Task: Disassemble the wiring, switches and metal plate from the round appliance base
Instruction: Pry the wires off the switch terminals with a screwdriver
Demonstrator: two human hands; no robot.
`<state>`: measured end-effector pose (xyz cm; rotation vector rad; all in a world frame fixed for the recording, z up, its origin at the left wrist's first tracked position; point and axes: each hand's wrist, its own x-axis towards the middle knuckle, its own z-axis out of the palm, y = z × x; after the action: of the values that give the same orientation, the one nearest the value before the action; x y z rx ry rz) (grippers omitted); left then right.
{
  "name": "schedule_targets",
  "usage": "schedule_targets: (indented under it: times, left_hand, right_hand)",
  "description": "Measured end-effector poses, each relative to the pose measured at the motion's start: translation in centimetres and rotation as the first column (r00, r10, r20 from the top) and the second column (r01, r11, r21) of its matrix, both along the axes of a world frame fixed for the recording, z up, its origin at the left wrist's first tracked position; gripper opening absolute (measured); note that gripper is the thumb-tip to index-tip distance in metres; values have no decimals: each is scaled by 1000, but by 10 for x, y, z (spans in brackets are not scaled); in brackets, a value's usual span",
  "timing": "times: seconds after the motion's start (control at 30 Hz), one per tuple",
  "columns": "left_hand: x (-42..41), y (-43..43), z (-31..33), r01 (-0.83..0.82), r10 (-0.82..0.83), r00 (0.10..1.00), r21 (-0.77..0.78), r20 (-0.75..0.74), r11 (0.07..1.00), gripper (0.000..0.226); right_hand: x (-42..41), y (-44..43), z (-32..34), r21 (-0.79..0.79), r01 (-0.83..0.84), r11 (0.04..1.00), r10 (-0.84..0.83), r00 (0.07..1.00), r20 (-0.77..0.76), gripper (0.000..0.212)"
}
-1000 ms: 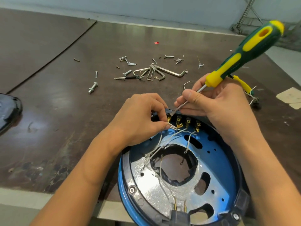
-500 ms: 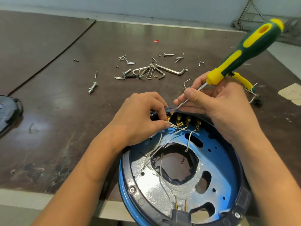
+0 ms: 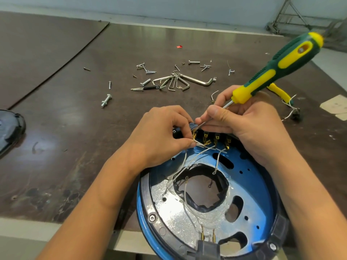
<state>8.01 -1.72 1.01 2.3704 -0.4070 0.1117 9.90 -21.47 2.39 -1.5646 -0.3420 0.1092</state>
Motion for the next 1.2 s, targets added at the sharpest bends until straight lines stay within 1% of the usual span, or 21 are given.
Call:
schedule_targets:
  times: [0.3,0.47,0.77,1.2]
  left_hand:
    - [1,0,1,4,-4,1000,14,-7,1000,13]
    - [1,0,1,-1,1,1000,-1,-10,1000,12]
    - [2,-1,2,2,-3,999,-14,-35,1000,12]
    - [2,0,1,12,-13,1000,-12,-28,1000,11]
  right_hand:
    - [1,-1,0,-9,25,1000,-25,1000,-15,12]
    - [0,0,-3,-11,15,1000,-14,998,55,14]
    - [1,-2,-2,32,71,997,-75,989,127,19]
    - [0,-2,0,25,77,997,-80,990,120,18]
